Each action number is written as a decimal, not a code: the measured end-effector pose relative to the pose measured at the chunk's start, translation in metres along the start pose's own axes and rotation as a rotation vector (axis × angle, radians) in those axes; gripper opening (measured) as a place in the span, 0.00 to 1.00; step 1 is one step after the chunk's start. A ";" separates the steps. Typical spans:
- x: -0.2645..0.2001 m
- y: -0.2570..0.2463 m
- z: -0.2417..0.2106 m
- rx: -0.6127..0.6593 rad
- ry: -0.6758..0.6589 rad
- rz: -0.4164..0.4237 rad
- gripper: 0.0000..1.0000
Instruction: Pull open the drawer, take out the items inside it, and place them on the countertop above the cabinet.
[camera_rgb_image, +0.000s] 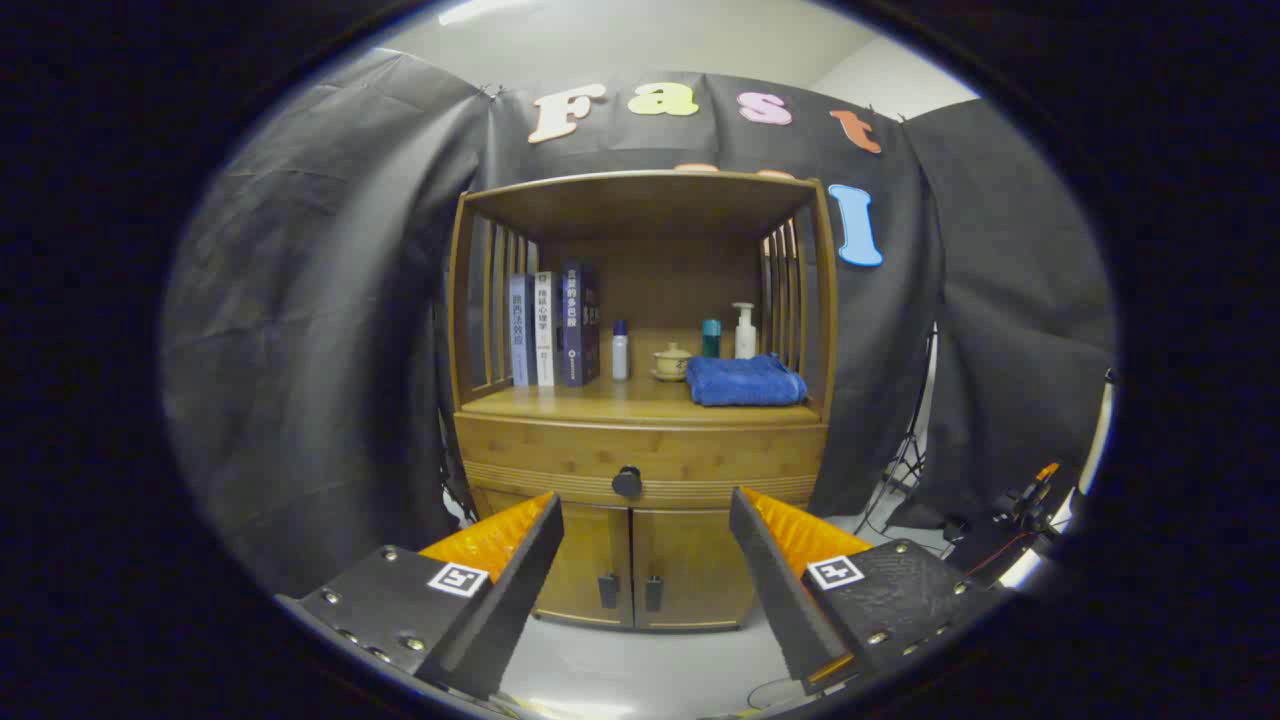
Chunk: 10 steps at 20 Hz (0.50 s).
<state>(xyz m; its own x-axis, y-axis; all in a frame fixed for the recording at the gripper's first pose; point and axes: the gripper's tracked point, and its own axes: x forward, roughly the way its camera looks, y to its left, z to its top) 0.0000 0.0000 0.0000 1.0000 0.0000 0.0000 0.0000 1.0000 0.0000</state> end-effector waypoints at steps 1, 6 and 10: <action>0.002 0.002 -0.001 0.003 -0.004 0.001 1.00; 0.008 0.022 0.003 -0.008 -0.004 0.010 1.00; 0.020 0.050 -0.003 -0.020 0.001 0.046 1.00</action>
<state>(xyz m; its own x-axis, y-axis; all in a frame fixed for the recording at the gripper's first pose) 0.0197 0.0496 -0.0027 0.9989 0.0464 -0.0011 -0.0464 0.9987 -0.0201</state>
